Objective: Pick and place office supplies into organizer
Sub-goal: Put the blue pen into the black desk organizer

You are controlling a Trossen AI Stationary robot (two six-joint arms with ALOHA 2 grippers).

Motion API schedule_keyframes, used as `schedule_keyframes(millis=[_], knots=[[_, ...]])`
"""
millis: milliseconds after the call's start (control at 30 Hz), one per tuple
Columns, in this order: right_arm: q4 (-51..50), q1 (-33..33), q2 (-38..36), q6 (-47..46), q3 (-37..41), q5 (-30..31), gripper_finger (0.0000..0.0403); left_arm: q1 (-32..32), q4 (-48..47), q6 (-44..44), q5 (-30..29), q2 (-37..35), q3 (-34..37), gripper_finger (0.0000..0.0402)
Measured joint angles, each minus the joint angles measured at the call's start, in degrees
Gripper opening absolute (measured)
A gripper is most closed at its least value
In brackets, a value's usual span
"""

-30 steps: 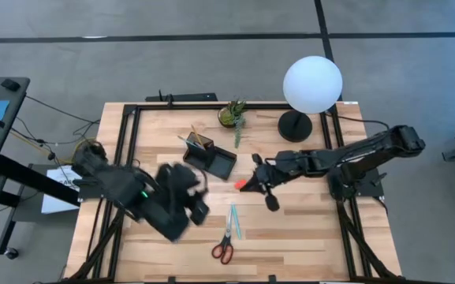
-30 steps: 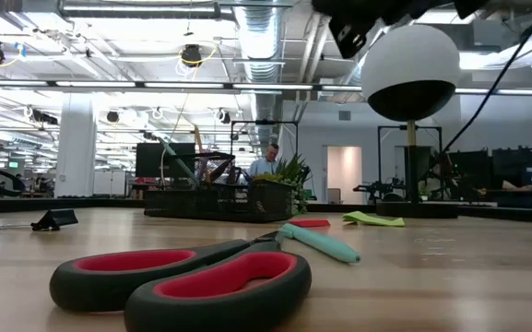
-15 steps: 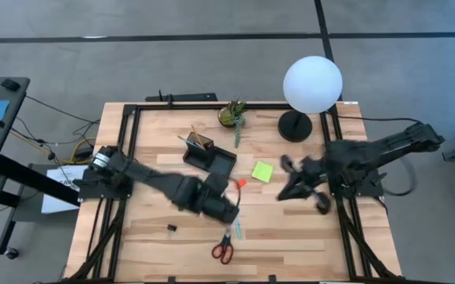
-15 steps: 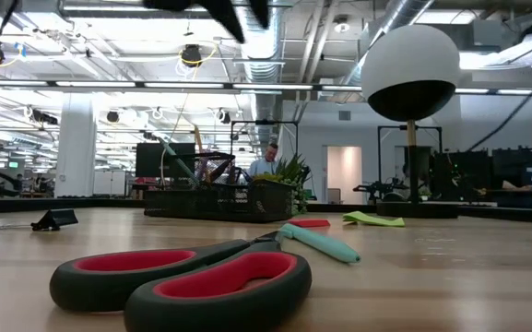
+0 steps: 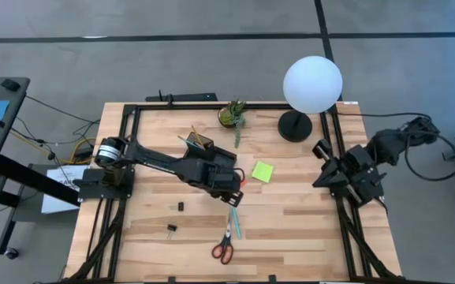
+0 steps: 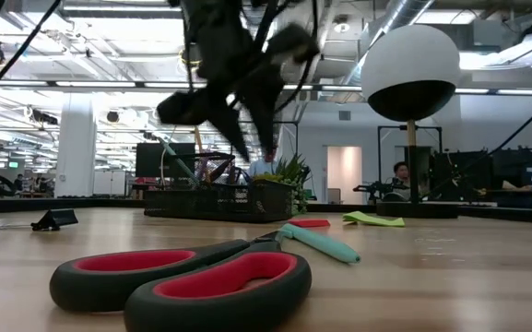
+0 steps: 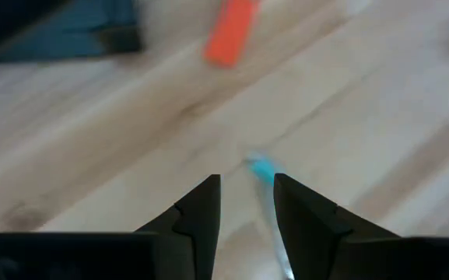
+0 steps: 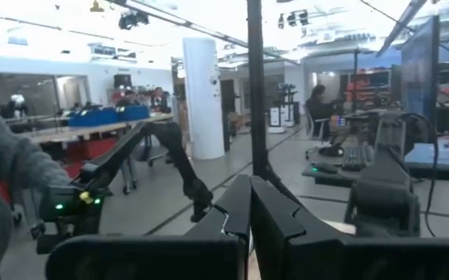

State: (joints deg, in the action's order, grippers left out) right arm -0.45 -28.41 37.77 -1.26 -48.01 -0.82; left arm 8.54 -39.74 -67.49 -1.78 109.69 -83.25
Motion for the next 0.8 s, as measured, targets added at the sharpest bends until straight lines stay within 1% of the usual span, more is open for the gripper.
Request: schedule_keyframes(millis=[100, 267, 367, 433, 500, 567, 633, 700, 800], knots=[[-1.35, -0.08, -0.05, 0.31, 0.00, 0.45, 0.0000, -0.44, 1.79, -0.58, 0.04, 0.02, 1.99, 0.0115], [-2.60, -0.02, 0.25, 0.30, 0.02, 0.98, 0.0000, -0.53, 5.75, -1.41, -1.61, 1.03, 2.09, 0.0115], [-2.51, 0.01, 1.19, 0.30, 0.02, 0.96, 0.0000, 0.25, 10.41, -2.82, -2.95, 3.32, 2.04, 0.0121], [-2.75, 0.01, 1.86, 0.29, 0.02, 0.98, 0.0000, 1.42, 11.81, -3.16, -3.33, 5.39, 2.08, 0.0127], [-2.55, 0.03, 2.16, 0.28, 0.02, 0.98, 0.0000, 2.58, 10.90, -3.81, -3.74, 7.65, 0.79, 0.0130], [-2.42, 0.01, 2.14, 0.26, 0.02, 0.96, 0.0000, 3.24, 8.36, -4.97, -3.84, 8.71, -0.83, 0.0131], [-2.33, 0.06, 2.30, 0.29, 0.02, 0.96, 0.0000, 3.42, 8.33, -5.31, -4.28, 9.30, -2.29, 0.0129], [-2.56, 0.33, 2.40, 0.26, 0.02, 0.93, 0.0000, 3.22, 8.35, -5.51, -4.55, 9.37, -2.44, 0.0126], [-2.48, 0.97, 2.35, 0.26, 0.02, 0.94, 0.0000, 2.91, 9.25, -6.74, -6.76, 9.44, -2.47, 0.0124]])
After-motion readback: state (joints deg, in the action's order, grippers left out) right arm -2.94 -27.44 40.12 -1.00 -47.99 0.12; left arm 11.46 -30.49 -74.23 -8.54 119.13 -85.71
